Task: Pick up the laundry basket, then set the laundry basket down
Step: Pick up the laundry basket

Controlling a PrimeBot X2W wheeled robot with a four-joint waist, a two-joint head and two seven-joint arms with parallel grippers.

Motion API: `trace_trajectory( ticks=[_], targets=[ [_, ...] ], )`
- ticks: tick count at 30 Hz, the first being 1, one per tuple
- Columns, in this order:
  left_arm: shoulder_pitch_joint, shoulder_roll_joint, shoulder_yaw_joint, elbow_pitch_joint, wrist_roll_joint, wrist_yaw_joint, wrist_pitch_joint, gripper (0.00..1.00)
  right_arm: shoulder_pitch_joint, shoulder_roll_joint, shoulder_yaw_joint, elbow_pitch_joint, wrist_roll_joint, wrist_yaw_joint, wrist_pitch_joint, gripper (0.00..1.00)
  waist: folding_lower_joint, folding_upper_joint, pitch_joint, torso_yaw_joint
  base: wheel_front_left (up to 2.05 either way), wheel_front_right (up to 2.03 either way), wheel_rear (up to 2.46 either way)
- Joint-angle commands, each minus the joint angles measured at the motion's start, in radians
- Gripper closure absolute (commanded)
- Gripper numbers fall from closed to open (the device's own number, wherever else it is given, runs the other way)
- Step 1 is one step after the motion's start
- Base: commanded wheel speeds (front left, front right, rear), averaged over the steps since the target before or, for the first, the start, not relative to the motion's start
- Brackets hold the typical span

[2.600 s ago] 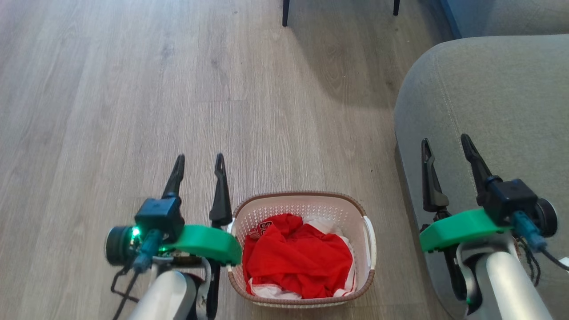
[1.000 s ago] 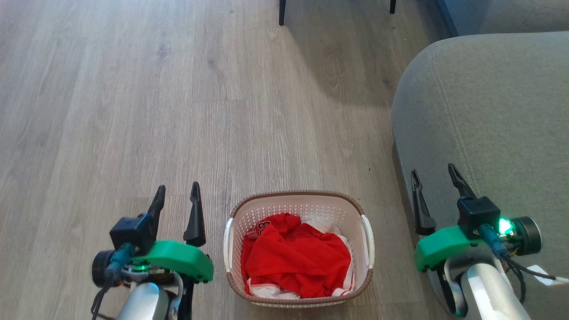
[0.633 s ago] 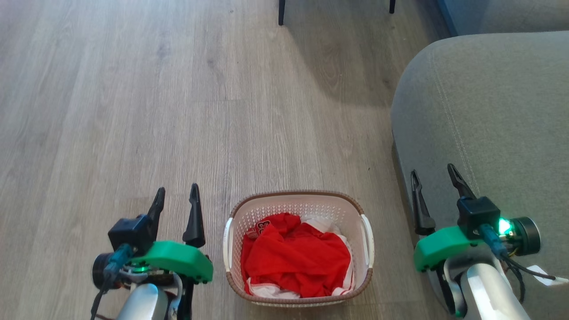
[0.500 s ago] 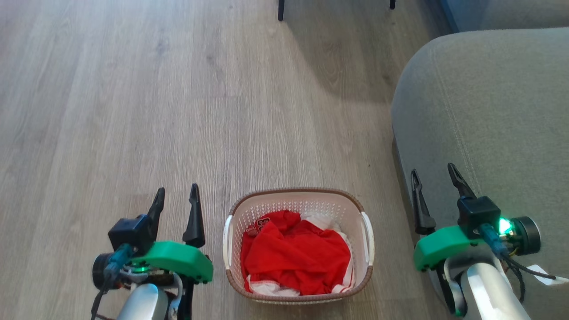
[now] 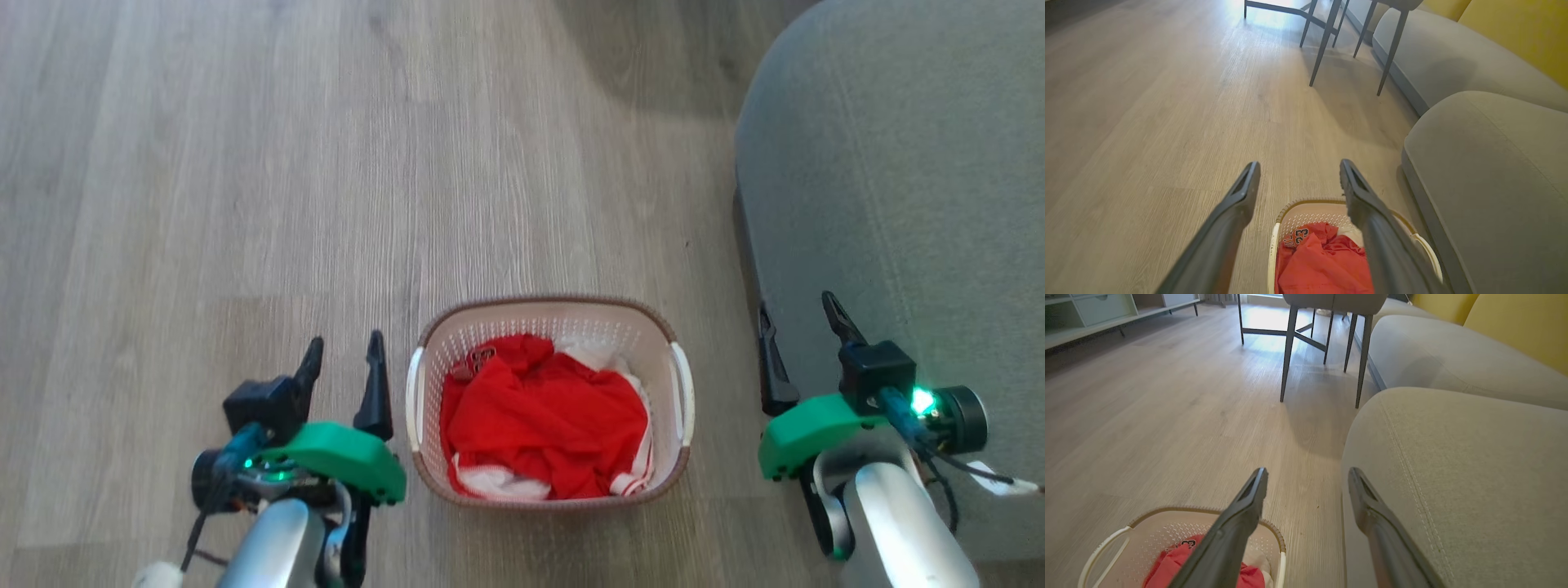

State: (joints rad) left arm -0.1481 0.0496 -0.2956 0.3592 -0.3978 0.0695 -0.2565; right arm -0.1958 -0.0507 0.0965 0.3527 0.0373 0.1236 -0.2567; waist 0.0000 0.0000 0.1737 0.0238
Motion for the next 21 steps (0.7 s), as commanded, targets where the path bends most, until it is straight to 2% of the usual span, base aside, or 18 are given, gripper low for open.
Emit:
trace_trajectory(
  ticks=[1,10,17,21],
  targets=[
    [-0.053,0.001,0.018,-0.014,-0.008,-0.004,-0.005,0.0,-0.043,0.0,0.021,-0.015,-0.003,0.007,-0.005,0.0,0.0,0.0,0.041,0.005,0.0,0.0,0.0],
    [-0.196,0.001,-0.06,0.157,-0.022,-0.01,-0.005,0.0,-0.167,-0.018,0.042,0.135,0.034,0.007,-0.005,0.0,0.0,0.0,0.227,0.016,0.0,0.0,0.0],
    [-0.331,0.001,-0.119,0.313,-0.023,-0.007,-0.005,0.0,-0.296,-0.023,0.083,0.318,0.105,0.007,0.012,0.0,0.0,0.0,0.365,0.025,0.0,0.0,0.0],
    [-0.402,0.001,-0.15,0.407,-0.053,-0.023,-0.005,0.0,-0.371,-0.021,0.1,0.413,0.135,0.007,0.027,0.0,0.0,0.0,0.432,0.026,0.0,0.0,0.0]
  ],
)
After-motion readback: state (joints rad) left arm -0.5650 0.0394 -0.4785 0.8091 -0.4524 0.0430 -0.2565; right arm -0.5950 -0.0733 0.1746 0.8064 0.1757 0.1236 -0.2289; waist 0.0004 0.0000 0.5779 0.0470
